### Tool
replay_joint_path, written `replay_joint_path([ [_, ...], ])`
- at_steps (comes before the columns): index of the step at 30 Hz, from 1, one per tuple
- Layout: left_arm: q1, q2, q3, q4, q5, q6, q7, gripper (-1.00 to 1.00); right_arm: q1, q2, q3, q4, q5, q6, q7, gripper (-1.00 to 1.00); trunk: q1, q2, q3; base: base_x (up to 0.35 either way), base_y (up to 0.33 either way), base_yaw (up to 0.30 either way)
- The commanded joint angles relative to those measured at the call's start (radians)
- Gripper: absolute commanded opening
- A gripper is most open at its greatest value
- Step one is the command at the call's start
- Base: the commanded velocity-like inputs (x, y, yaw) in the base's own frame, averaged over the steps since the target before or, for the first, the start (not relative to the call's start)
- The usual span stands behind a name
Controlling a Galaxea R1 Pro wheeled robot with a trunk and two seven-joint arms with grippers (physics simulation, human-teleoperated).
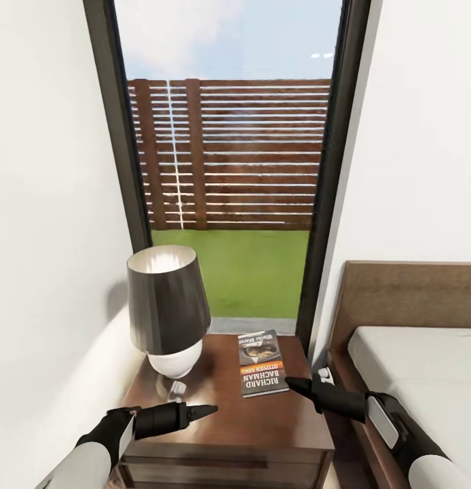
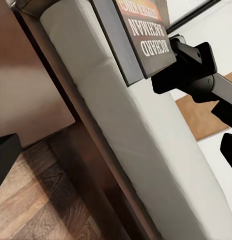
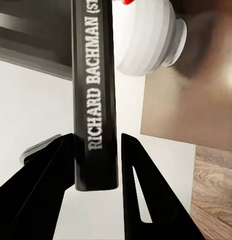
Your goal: In the bedroom, move the book from the bed onto either nightstand, and place the two sandals side by side next to the bed.
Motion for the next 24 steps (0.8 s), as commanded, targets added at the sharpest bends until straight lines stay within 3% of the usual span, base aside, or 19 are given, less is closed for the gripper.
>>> replay_joint_path([
  [1,-0.001,-0.001,0.009,-0.002,-0.010,0.011,-0.006,1.00,-0.001,0.000,-0.002,0.000,0.000,0.004,0.003,-1.00,0.000,0.000,-0.001,0.052,0.000,0.000],
  [10,-0.001,-0.001,0.009,-0.002,-0.009,0.011,-0.006,1.00,-0.001,0.000,-0.002,0.000,0.000,0.004,0.003,-1.00,0.000,0.000,-0.001,0.009,0.000,0.000],
  [24,-0.001,-0.001,0.009,-0.002,-0.010,0.011,-0.006,1.00,-0.001,0.000,-0.001,0.000,0.000,0.004,0.003,-1.00,0.054,-0.098,-0.045,0.000,0.000,0.000],
])
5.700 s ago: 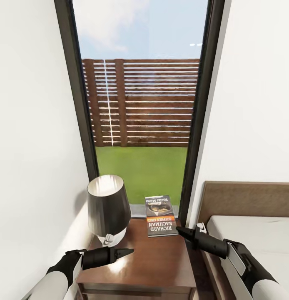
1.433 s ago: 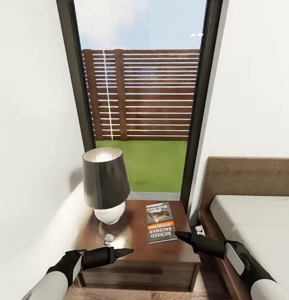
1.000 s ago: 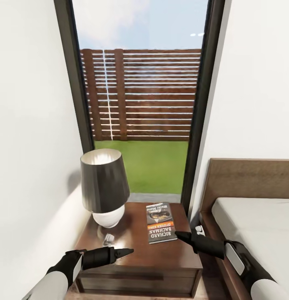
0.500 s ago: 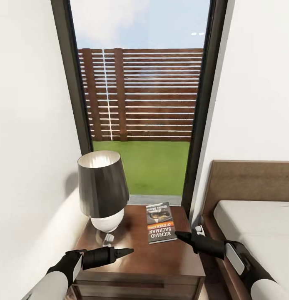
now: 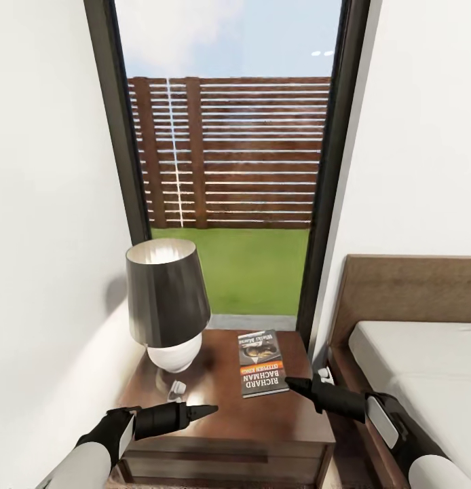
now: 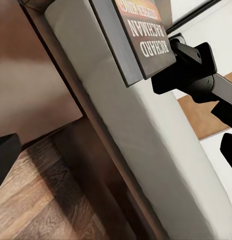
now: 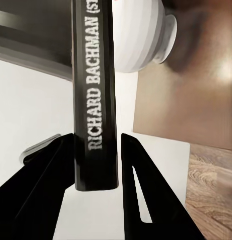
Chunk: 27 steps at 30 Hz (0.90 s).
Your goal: In the bedroom, move the book from the bed onto either nightstand, and place the two sandals side by side next to the bed.
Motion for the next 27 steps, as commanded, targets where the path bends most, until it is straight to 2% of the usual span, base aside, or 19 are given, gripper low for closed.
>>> replay_joint_path([
  [1,-0.001,-0.001,0.009,-0.002,-0.010,0.011,-0.006,1.00,-0.001,0.000,-0.002,0.000,-0.002,0.005,0.003,-1.00,0.004,-0.008,-0.004,0.000,0.000,0.000],
  [14,-0.001,-0.001,0.009,-0.002,-0.010,0.010,-0.006,1.00,-0.001,0.000,-0.002,0.000,-0.002,0.005,0.003,-1.00,0.054,-0.099,-0.045,0.000,0.000,0.000],
  [18,-0.001,-0.002,0.008,-0.002,-0.010,0.011,-0.008,1.00,-0.001,0.001,-0.002,0.000,-0.002,0.005,0.002,-1.00,0.054,-0.099,-0.045,0.000,0.000,0.000],
  [22,-0.001,-0.024,0.003,0.000,-0.010,0.019,-0.040,1.00,-0.001,0.002,-0.002,0.000,-0.001,0.005,0.001,-1.00,0.054,-0.099,-0.045,0.000,0.000,0.000],
  [23,-0.001,-0.031,0.003,-0.003,-0.010,0.036,-0.055,1.00,-0.001,0.002,-0.002,0.000,-0.001,0.005,0.001,-1.00,0.054,-0.099,-0.045,0.000,0.000,0.000],
  [24,-0.002,-0.038,0.002,-0.016,-0.010,0.091,-0.082,1.00,-0.001,0.002,-0.002,0.000,-0.001,0.005,0.001,-1.00,0.054,-0.099,-0.045,0.000,0.000,0.000],
  [25,-0.004,-0.041,0.001,-0.028,-0.010,0.116,-0.090,1.00,-0.001,0.002,-0.002,0.000,-0.001,0.005,0.002,-1.00,0.054,-0.099,-0.045,0.000,0.000,0.000],
  [27,-0.010,-0.046,0.001,-0.056,-0.010,0.145,-0.099,1.00,-0.001,0.002,-0.002,0.000,-0.001,0.005,0.001,-1.00,0.054,-0.099,-0.045,0.000,0.000,0.000],
])
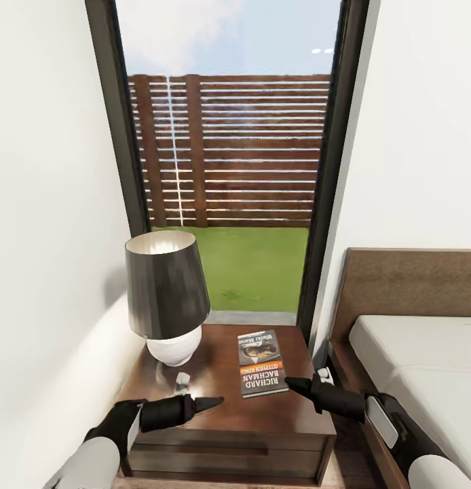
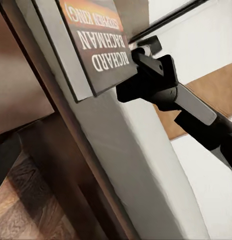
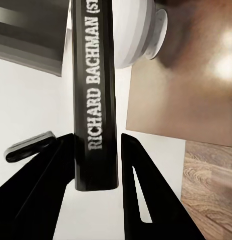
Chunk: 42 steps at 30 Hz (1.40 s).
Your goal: In the bedroom, move the book from the bed onto either nightstand, and place the two sandals side by side next to the bed.
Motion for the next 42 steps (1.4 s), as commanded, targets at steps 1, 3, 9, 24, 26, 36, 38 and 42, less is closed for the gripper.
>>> replay_joint_path([
  [1,-0.003,-0.004,0.007,-0.012,-0.007,0.019,-0.009,1.00,-0.001,0.000,-0.002,0.000,0.000,0.004,0.003,-1.00,0.000,0.000,-0.001,0.000,0.000,0.000],
  [3,-0.006,-0.010,0.007,-0.023,0.015,0.026,-0.011,1.00,-0.001,0.000,-0.002,0.000,0.000,0.004,0.002,-1.00,0.000,0.000,-0.001,0.000,0.000,0.000],
  [9,-0.008,-0.012,0.006,-0.029,0.096,0.031,-0.013,1.00,-0.001,0.000,-0.002,0.000,0.000,0.004,0.002,-1.00,0.000,0.000,-0.001,0.000,0.000,0.000],
  [24,-0.008,-0.012,0.006,-0.029,0.101,0.030,-0.014,1.00,-0.001,0.000,-0.002,0.001,0.001,0.004,0.002,-1.00,0.057,-0.105,-0.048,0.000,0.000,0.000],
  [26,-0.008,-0.013,0.006,-0.028,0.101,0.030,-0.014,1.00,-0.001,0.000,-0.002,0.001,0.002,0.004,0.002,-1.00,0.065,-0.119,-0.054,0.000,0.000,0.000],
  [36,-0.009,-0.014,0.006,-0.027,0.101,0.030,-0.014,1.00,-0.001,0.000,-0.001,0.006,-0.001,0.005,0.004,-1.00,0.103,-0.189,-0.086,0.000,0.000,0.000],
  [38,-0.008,-0.013,0.006,-0.027,0.101,0.030,-0.014,1.00,-0.001,0.000,-0.001,0.006,-0.001,0.005,0.004,-1.00,0.111,-0.203,-0.092,0.000,0.000,0.000],
  [42,-0.008,-0.012,0.006,-0.027,0.101,0.030,-0.014,1.00,-0.001,0.000,0.000,0.006,-0.001,0.005,0.004,-1.00,0.115,-0.210,-0.095,0.000,0.000,0.000],
])
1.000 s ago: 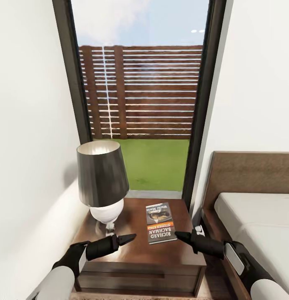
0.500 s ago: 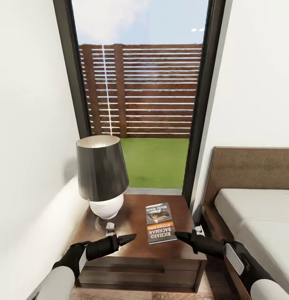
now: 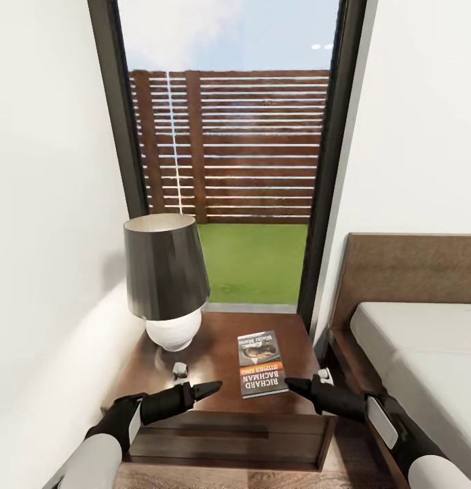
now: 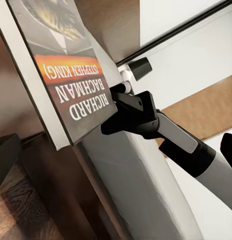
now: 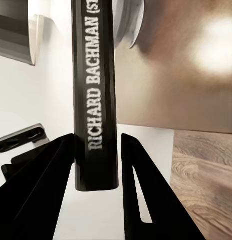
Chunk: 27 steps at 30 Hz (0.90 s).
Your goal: In the bedroom, move the book from the bed onto either nightstand, and place the two sandals side by side next to the bed.
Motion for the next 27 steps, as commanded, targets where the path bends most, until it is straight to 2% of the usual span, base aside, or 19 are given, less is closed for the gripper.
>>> replay_joint_path([
  [1,-0.001,-0.001,0.008,-0.002,-0.011,0.010,-0.006,1.00,-0.001,0.000,-0.002,0.000,0.000,0.004,0.002,-1.00,0.000,0.000,-0.001,0.000,0.000,0.000],
  [16,0.000,-0.001,0.007,-0.002,-0.011,0.009,-0.006,1.00,-0.001,0.002,-0.001,0.000,0.000,0.004,0.002,-1.00,0.000,0.000,-0.001,0.092,0.000,0.000],
  [27,-0.001,-0.001,0.008,-0.002,-0.011,0.009,-0.006,1.00,-0.001,0.002,-0.001,0.000,0.000,0.003,0.002,-1.00,0.000,0.000,-0.001,0.217,0.000,0.000],
])
